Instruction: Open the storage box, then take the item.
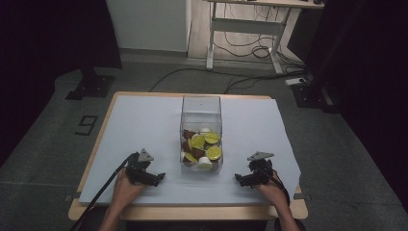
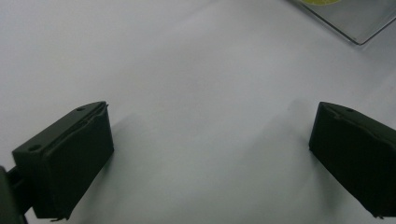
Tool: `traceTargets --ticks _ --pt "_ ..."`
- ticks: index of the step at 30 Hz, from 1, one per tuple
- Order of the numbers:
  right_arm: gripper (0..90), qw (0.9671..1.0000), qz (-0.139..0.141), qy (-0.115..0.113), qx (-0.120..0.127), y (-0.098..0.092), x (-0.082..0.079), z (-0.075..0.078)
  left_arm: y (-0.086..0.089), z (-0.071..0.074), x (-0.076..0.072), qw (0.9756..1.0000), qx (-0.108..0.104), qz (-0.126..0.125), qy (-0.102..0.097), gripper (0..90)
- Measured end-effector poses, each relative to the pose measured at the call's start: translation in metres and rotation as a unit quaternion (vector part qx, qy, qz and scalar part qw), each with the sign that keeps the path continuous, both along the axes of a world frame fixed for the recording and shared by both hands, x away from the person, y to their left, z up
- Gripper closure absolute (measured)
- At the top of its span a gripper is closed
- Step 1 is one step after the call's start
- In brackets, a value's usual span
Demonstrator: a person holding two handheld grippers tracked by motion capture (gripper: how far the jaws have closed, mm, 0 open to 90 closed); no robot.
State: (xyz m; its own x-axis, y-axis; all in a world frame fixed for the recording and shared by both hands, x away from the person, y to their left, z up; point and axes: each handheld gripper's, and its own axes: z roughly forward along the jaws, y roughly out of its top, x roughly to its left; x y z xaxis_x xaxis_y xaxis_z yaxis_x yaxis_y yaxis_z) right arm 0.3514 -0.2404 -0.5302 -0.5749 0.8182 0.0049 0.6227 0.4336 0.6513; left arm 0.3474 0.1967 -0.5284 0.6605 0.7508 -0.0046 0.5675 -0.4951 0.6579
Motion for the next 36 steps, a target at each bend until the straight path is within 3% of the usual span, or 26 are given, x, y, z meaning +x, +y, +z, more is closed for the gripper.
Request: traceTargets --ticks 13,22,32,36 --pt "1.9 0.9999 0.001 0.01 -0.009 0.002 0.001 0.004 0.0 0.0 0.0 1.0 0.0 0.0 0.0 0.0" --pt "3.3 0.9999 0.002 -0.011 0.003 0.0 -0.002 0.016 0.0 0.0 0.0 1.0 -0.001 0.0 0.0 0.0" --pt "6.3 0.9988 0.028 -0.036 0.021 0.007 -0.006 0.032 0.0 0.0 0.0 1.0 0.0 -0.001 0.0 0.0" --pt "0.0 0.9986 0.033 -0.033 0.026 0.011 -0.007 0.035 0.0 0.0 0.0 1.0 0.0 -0.001 0.001 0.0"
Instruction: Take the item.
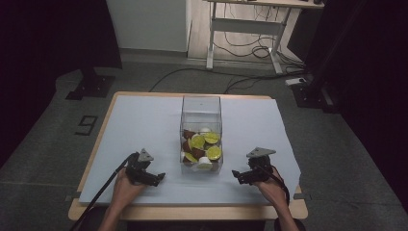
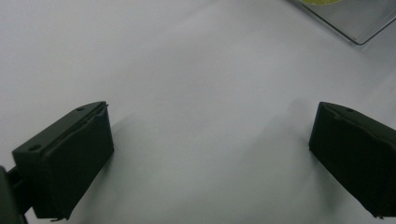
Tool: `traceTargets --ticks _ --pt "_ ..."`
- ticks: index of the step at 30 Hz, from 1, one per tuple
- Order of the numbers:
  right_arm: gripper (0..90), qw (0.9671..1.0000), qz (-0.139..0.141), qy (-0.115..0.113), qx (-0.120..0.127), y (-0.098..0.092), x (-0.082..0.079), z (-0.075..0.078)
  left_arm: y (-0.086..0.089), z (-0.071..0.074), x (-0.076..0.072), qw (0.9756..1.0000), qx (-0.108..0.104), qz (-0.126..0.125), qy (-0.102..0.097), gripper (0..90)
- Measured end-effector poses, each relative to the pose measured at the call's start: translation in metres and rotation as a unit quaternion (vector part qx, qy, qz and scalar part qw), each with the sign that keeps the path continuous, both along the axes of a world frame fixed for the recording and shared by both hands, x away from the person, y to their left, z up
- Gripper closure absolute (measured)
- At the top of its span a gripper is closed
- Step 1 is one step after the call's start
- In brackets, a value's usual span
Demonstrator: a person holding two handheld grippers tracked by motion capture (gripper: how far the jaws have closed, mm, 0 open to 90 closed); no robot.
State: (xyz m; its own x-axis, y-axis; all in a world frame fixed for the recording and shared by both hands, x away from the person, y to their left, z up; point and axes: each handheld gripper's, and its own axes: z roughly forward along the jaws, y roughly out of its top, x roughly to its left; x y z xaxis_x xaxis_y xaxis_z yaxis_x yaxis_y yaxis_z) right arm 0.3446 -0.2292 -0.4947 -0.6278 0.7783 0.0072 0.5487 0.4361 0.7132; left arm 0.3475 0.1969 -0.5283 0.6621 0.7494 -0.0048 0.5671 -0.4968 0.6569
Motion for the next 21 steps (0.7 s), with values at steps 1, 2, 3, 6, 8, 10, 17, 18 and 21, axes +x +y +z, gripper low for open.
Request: traceTargets --ticks 1,2,3,6,8,10,17,18,21 --pt "0.0 1.0 0.0 0.002 0.002 0.001 0.0 0.001 0.0 0.0 0.0 1.0 0.0 0.0 0.0 0.0" --pt "0.0 1.0 0.001 0.003 0.003 0.002 0.0 0.001 0.0 0.0 0.0 1.0 0.0 0.0 0.0 0.0" --pt "0.0 1.0 0.0 0.002 0.002 0.002 -0.001 0.002 0.0 0.0 0.0 1.0 0.0 0.0 0.0 0.0" --pt "0.0 1.0 -0.005 0.001 0.002 0.003 -0.001 0.004 0.0 0.0 0.0 1.0 0.0 0.0 0.0 0.0" --pt "0.0 1.0 -0.007 0.002 0.002 0.003 -0.001 0.006 0.0 0.0 0.0 1.0 0.0 0.0 0.0 0.0" --pt "0.0 1.0 -0.006 0.002 0.004 0.003 0.0 0.008 0.0 0.0 0.0 1.0 0.0 0.0 0.0 0.0" --pt "0.0 0.9998 -0.004 -0.01 0.015 0.002 0.001 0.015 0.0 0.0 0.0 1.0 0.0 0.0 0.0 0.0" --pt "0.0 0.9997 -0.005 -0.01 0.02 0.002 0.001 0.018 0.0 0.0 0.0 1.0 0.0 0.0 0.0 0.0" --pt "0.0 0.9996 -0.005 -0.016 0.025 0.002 0.001 0.022 0.0 0.0 0.0 1.0 0.0 0.0 0.0 0.0"
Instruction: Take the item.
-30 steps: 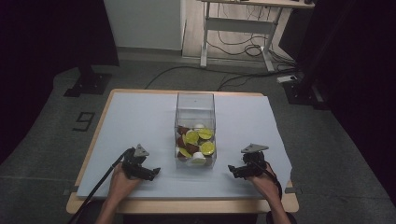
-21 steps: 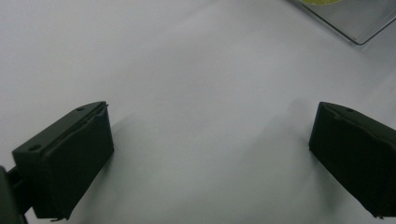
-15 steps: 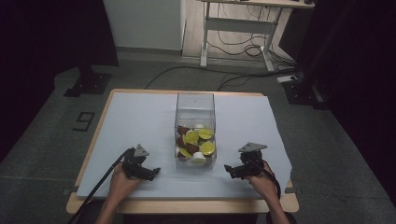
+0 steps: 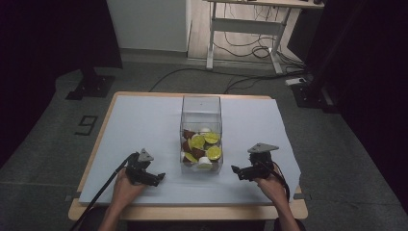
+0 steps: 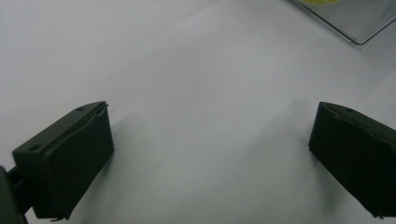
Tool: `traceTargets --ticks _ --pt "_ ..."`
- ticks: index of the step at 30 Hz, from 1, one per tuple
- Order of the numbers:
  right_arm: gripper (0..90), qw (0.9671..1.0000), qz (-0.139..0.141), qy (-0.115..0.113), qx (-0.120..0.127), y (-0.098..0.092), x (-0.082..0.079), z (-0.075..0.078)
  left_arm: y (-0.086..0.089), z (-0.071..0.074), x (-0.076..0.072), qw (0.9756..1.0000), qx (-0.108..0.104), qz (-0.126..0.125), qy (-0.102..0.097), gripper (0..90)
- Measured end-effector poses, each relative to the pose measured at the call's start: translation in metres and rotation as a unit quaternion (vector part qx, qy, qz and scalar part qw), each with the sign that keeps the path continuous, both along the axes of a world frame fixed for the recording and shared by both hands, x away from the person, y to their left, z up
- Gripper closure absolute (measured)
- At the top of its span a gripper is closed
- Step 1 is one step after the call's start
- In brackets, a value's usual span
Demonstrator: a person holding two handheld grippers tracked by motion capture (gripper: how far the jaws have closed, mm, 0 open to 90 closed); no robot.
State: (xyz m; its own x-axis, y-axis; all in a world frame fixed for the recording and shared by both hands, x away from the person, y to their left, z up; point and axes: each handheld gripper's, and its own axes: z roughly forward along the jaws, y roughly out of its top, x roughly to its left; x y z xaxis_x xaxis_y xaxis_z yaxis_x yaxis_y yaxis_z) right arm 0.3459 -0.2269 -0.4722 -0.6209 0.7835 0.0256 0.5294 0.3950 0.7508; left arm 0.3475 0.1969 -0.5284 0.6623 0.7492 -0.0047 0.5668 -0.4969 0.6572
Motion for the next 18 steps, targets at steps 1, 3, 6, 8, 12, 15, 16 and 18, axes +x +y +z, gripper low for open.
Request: traceTargets --ticks 1,3,6,8,12,15,16,18 --pt "0.0 1.0 0.0 0.0 0.001 0.001 0.0 0.001 0.0 0.0 0.0 1.0 0.0 0.0 0.0 0.0" --pt "0.0 1.0 0.001 0.0 -0.001 0.001 0.0 0.003 0.0 0.0 0.0 1.0 0.0 0.0 0.0 0.0" --pt "0.0 1.0 0.006 -0.001 0.0 0.003 0.001 0.005 0.0 0.0 0.0 1.0 0.0 0.0 0.0 0.0" --pt "0.0 1.0 0.009 0.002 0.002 0.005 0.001 0.007 0.0 0.0 0.0 1.0 0.0 0.0 0.0 0.0" --pt "0.0 0.9999 0.016 0.002 -0.002 0.009 0.002 0.011 0.0 0.0 0.0 1.0 0.0 0.0 0.0 0.0" --pt "0.0 0.9998 0.021 0.001 -0.005 0.011 0.003 0.015 0.0 0.0 0.0 1.0 0.0 0.0 0.0 0.0" --pt "0.0 0.9997 0.023 0.003 -0.005 0.012 0.003 0.016 0.0 0.0 0.0 1.0 0.0 0.0 0.0 0.0" --pt "0.0 0.9996 0.026 0.004 -0.007 0.014 0.004 0.019 0.0 0.0 0.0 1.0 0.0 0.0 0.0 0.0"
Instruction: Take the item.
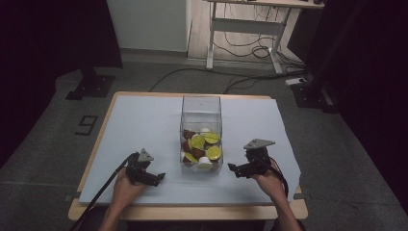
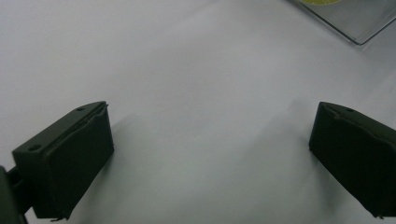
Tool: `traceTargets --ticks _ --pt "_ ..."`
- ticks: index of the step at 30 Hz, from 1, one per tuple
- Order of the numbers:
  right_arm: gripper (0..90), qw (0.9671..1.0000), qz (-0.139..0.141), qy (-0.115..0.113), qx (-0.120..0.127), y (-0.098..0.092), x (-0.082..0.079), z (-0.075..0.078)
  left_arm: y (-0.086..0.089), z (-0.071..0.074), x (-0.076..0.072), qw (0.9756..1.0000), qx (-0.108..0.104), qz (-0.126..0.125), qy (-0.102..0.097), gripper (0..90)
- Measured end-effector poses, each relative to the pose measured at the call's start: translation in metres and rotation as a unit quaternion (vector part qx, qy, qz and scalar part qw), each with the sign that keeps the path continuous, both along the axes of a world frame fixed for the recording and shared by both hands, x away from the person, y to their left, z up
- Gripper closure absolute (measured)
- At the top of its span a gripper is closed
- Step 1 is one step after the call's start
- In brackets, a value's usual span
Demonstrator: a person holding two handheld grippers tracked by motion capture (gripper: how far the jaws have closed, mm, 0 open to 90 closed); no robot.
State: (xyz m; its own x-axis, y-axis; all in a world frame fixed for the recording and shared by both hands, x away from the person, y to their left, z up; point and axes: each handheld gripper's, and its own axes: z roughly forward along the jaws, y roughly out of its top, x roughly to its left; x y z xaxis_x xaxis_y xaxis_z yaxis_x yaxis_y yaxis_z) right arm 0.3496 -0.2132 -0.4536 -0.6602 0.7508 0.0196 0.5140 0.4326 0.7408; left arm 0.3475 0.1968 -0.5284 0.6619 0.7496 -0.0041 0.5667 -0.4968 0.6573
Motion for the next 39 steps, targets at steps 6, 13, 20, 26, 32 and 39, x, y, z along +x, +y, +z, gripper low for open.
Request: traceTargets --ticks 6,13,20,26,32,39 --pt "1.1 0.9999 -0.006 0.012 0.0 0.007 0.003 0.007 0.0 0.0 0.0 1.0 0.0 0.0 0.0 0.0" --pt "1.4 0.9999 -0.006 0.009 0.01 0.019 0.007 0.021 0.0 0.0 0.0 1.0 0.0 0.0 0.0 0.0" --pt "1.4 0.9999 0.014 0.005 0.01 0.03 0.013 0.033 0.0 0.0 0.0 1.0 0.0 0.0 0.0 0.0" --pt "1.4 0.9994 0.034 0.004 0.011 0.041 0.017 0.038 0.0 0.0 0.0 1.0 0.0 0.0 0.0 0.0" --pt "1.6 0.9987 0.05 0.006 0.01 0.052 0.021 0.041 0.0 0.0 0.0 1.0 0.0 0.0 0.0 0.0" --pt "6.7 0.9977 0.066 0.013 0.0 0.071 0.028 0.042 0.0 0.0 0.0 1.0 0.0 0.0 -0.001 0.0"
